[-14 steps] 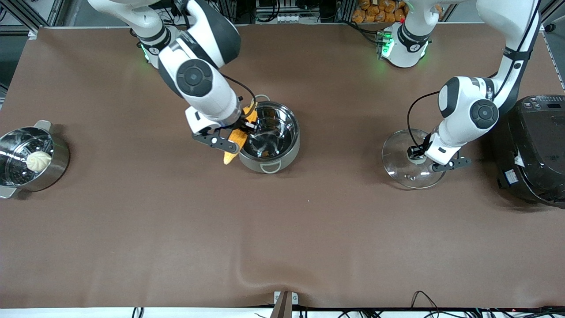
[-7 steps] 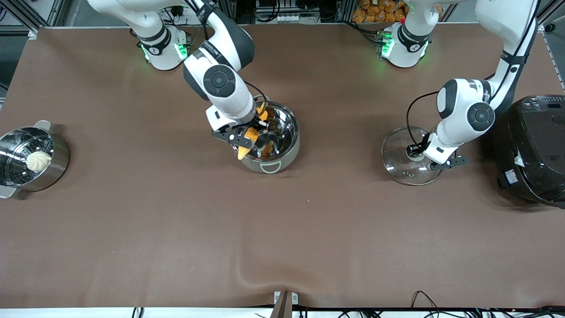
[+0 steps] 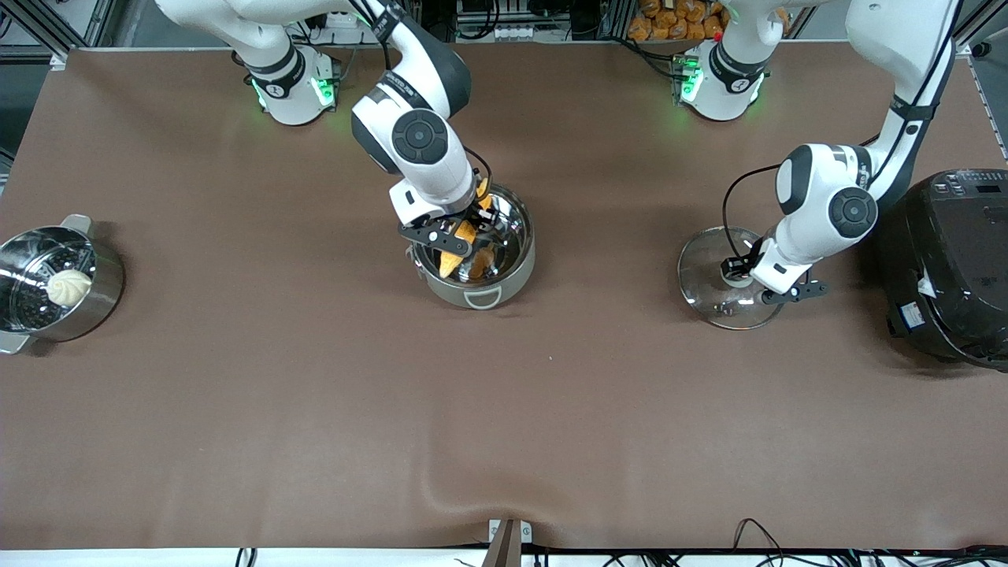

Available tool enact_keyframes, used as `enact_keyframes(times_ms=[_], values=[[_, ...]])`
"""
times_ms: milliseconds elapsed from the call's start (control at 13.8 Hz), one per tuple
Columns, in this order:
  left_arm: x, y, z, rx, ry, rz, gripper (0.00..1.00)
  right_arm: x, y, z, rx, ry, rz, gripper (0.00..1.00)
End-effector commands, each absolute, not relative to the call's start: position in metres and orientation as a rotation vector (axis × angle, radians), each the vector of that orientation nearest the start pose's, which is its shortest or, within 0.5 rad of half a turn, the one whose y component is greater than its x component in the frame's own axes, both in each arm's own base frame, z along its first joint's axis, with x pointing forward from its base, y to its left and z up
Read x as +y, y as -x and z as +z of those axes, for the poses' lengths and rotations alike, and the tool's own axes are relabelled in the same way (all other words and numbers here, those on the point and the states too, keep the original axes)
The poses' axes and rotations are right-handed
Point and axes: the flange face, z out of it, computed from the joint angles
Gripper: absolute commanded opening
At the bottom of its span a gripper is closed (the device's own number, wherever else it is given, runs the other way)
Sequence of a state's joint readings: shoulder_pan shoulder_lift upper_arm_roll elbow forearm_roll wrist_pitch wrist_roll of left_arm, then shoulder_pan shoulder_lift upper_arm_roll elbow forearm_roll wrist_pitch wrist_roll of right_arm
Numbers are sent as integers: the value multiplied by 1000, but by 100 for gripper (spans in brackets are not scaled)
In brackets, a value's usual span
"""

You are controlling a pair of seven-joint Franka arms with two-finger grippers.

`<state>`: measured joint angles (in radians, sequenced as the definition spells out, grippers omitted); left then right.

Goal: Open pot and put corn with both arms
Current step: 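Set the lid on the table while the right gripper carries the corn over the pot, then lower the corn into the pot with the right gripper while the left gripper withdraws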

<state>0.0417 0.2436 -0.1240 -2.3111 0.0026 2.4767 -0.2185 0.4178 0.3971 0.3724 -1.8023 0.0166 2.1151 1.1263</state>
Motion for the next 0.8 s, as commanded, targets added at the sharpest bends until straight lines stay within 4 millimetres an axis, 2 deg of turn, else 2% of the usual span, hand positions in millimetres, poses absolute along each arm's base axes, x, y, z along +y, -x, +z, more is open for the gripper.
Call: enact_keyframes(times_ms=[0,72,217,289,362,434,579,724], values=[[-37,-537,284,-171,3149,19,100,443,-460,325,577,3048,222,39],[-31,-550,307,-186,3147,17,100,443,-460,322,579,3048,224,40],[-21,-587,368,-218,3148,-22,100,448,-456,319,582,3048,222,40],[-10,-605,403,-247,3148,-56,100,449,-456,318,580,3049,214,47],[-6,-616,424,-261,3148,-51,100,448,-457,317,581,3050,215,55],[-7,-624,449,-267,3148,-61,100,447,-459,316,588,3048,215,76],[-8,-626,479,-262,3149,-68,100,444,-462,317,588,3049,207,95],[-11,-622,504,-245,3145,-11,100,443,-465,320,589,3048,197,96]])
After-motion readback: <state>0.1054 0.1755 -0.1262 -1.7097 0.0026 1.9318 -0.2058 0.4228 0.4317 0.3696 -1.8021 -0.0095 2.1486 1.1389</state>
